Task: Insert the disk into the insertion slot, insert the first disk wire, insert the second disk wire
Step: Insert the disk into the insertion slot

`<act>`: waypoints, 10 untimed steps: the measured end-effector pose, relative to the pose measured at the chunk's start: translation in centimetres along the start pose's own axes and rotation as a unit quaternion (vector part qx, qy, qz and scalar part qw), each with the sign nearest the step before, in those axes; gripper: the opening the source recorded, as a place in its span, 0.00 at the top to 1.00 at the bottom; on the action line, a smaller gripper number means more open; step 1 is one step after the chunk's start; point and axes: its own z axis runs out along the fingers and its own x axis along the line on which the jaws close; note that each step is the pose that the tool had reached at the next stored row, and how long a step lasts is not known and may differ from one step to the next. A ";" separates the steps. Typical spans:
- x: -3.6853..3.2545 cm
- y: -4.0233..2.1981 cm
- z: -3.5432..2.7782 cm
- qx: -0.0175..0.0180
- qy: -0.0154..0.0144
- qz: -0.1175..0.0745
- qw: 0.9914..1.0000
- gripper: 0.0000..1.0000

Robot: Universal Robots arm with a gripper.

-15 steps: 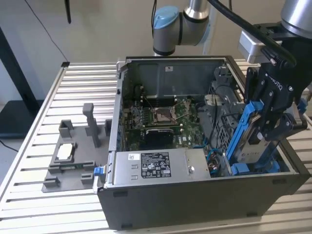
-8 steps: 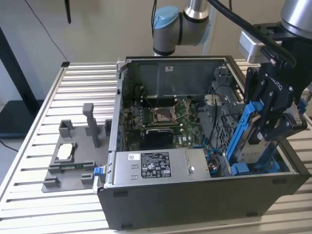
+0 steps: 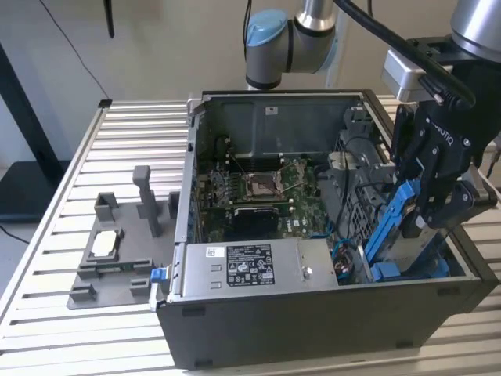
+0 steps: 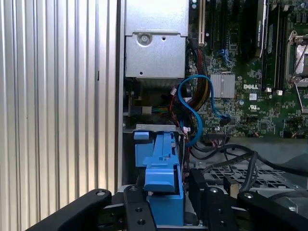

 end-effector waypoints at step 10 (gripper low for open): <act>0.00 0.00 0.02 0.000 0.000 0.000 1.000 0.68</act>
